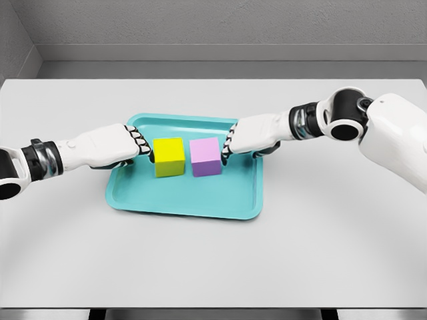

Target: Push two cubes

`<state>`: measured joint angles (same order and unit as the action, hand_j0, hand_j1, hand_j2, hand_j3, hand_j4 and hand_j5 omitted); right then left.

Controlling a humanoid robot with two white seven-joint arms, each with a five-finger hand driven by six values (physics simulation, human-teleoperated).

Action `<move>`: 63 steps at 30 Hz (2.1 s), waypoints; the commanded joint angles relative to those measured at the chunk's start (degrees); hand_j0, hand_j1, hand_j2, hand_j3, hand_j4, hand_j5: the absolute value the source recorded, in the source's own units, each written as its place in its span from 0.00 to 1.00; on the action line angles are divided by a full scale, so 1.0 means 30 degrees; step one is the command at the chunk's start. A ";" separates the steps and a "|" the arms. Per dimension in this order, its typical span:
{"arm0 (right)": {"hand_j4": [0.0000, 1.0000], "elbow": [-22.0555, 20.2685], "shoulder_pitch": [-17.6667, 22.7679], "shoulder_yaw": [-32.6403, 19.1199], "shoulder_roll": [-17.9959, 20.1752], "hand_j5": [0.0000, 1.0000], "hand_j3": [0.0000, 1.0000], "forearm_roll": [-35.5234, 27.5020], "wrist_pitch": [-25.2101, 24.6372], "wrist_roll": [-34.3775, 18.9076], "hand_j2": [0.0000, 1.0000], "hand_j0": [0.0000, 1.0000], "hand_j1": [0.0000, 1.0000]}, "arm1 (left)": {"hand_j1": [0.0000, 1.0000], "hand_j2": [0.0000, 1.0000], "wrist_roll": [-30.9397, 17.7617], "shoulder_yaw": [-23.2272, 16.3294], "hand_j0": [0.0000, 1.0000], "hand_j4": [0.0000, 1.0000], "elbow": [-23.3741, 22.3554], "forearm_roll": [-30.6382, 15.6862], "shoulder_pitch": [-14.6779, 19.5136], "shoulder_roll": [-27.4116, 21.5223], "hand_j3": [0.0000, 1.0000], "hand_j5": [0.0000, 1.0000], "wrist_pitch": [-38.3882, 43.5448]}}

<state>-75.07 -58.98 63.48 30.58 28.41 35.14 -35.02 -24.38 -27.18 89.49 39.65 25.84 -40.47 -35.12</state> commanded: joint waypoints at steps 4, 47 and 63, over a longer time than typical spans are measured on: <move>0.72 -0.0408 0.0000 0.0022 0.0059 0.72 0.72 -0.0065 -0.0046 0.0006 0.72 0.72 0.72 | 0.62 0.62 -0.0018 0.0009 0.62 0.62 0.0053 -0.0092 0.0029 0.0013 0.62 0.62 0.0039; 0.72 0.1760 -0.0146 -0.0183 -0.1405 0.72 0.72 0.0111 -0.0046 0.0006 0.72 0.72 0.72 | 0.68 0.68 -0.0048 0.0360 0.68 0.68 -0.1266 -0.0268 0.0469 -0.0514 0.68 0.68 0.0039; 0.72 0.2112 -0.0439 -0.0213 -0.1845 0.72 0.72 0.0111 -0.0046 0.0006 0.72 0.72 0.72 | 0.70 0.70 0.0011 0.1649 0.70 0.70 -0.2848 -0.1587 0.0557 -0.2858 0.70 0.70 0.0039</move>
<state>-68.80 -60.29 62.91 25.24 28.99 35.15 -35.02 -24.38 -22.50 81.35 35.35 27.51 -48.74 -35.11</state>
